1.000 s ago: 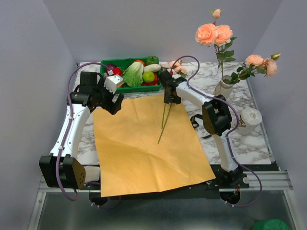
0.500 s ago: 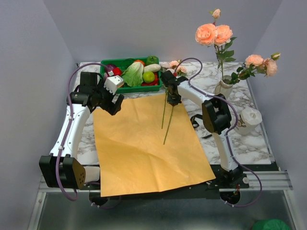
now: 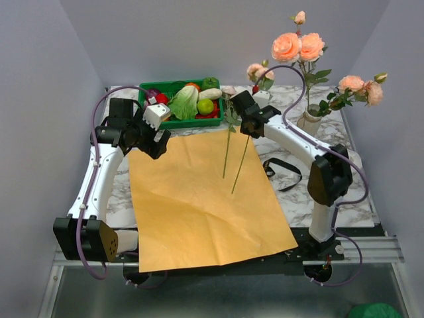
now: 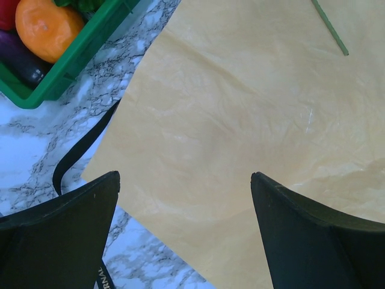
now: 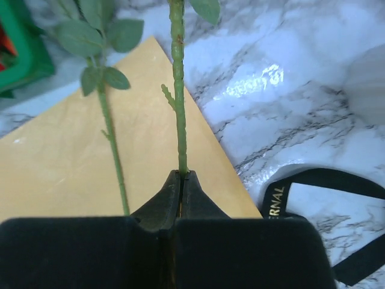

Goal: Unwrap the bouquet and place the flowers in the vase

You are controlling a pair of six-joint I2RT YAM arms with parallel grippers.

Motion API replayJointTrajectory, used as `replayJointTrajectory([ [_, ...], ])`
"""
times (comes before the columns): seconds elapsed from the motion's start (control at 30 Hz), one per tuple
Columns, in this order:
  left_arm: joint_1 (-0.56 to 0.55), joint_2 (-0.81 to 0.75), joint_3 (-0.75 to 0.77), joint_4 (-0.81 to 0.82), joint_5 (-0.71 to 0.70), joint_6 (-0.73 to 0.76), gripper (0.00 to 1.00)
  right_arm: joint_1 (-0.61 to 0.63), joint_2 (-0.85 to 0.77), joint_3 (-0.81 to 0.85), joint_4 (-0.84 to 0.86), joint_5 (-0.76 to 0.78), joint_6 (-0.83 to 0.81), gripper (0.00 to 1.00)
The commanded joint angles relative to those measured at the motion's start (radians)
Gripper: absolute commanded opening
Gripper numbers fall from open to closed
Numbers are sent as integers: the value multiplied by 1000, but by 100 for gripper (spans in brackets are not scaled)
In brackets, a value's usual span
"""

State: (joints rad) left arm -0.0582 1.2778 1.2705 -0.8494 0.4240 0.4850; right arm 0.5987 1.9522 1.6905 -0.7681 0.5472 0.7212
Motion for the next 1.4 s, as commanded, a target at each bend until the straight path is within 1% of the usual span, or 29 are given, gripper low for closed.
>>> replayJointTrajectory([
  [0.0, 8, -34, 46, -25, 21, -6, 99, 58, -140, -116, 179, 146, -101, 1],
  [0.03, 8, -34, 49, -25, 21, -6, 99, 71, -159, -145, 250, 161, -165, 1],
  [0.07, 8, -35, 50, -25, 21, -9, 99, 102, -177, -172, 288, 168, -199, 1],
  [0.1, 8, -35, 50, -25, 22, -10, 99, 114, -200, -237, 330, 165, -235, 1],
  [0.13, 8, -34, 50, -25, 22, -11, 99, 127, -243, -267, 421, 155, -314, 1],
  [0.2, 8, -34, 49, -20, 24, -16, 99, 162, -286, -337, 504, 128, -391, 1],
  [0.23, 8, -32, 47, -19, 24, -17, 99, 171, -318, -348, 560, 123, -458, 1],
  [0.3, 8, -29, 52, -17, 25, -22, 99, 205, -346, -356, 605, 114, -526, 1],
  [0.33, 8, -29, 55, -17, 25, -23, 99, 214, -360, -362, 672, 105, -616, 1],
  [0.4, 8, -26, 61, -19, 27, -26, 99, 251, -390, -347, 719, 94, -701, 1],
  [0.43, 8, -26, 64, -17, 25, -29, 99, 262, -397, -319, 748, 82, -783, 1],
  [0.53, 8, -23, 69, -16, 25, -34, 99, 309, -424, -272, 812, 91, -915, 1],
  [0.7, 8, -24, 55, -7, 21, -39, 99, 409, -493, -189, 886, 65, -1074, 1],
  [0.73, 8, -23, 58, -5, 19, -39, 99, 426, -509, -180, 915, 74, -1132, 1],
  [0.8, 8, -17, 59, -5, 19, -40, 99, 478, -529, -154, 940, 100, -1183, 1],
  [0.87, 8, -15, 62, -5, 19, -42, 99, 510, -576, -153, 1030, 144, -1258, 1],
  [1.0, 8, -14, 64, -4, 16, -42, 99, 510, -686, -175, 1173, 189, -1377, 1],
  [1.03, 8, -15, 63, -1, 16, -42, 99, 510, -711, -192, 1234, 200, -1452, 1],
  [1.1, 8, -14, 61, 1, 16, -42, 99, 503, -771, -218, 1312, 241, -1535, 1],
  [1.13, 8, -12, 61, 3, 16, -42, 99, 494, -794, -235, 1414, 252, -1609, 1],
  [1.17, 8, -11, 64, 3, 19, -42, 99, 460, -815, -279, 1452, 257, -1631, 1],
  [1.23, 8, -8, 67, 6, 32, -48, 99, 402, -884, -308, 1486, 258, -1613, 1],
  [1.27, 8, -5, 69, 7, 36, -48, 99, 327, -910, -345, 1488, 243, -1593, 1],
  [1.33, 8, -1, 70, 10, 47, -49, 99, 250, -967, -382, 1486, 221, -1524, 1],
  [1.37, 8, 6, 70, 10, 48, -48, 99, 183, -980, -397, 1486, 200, -1507, 1],
])
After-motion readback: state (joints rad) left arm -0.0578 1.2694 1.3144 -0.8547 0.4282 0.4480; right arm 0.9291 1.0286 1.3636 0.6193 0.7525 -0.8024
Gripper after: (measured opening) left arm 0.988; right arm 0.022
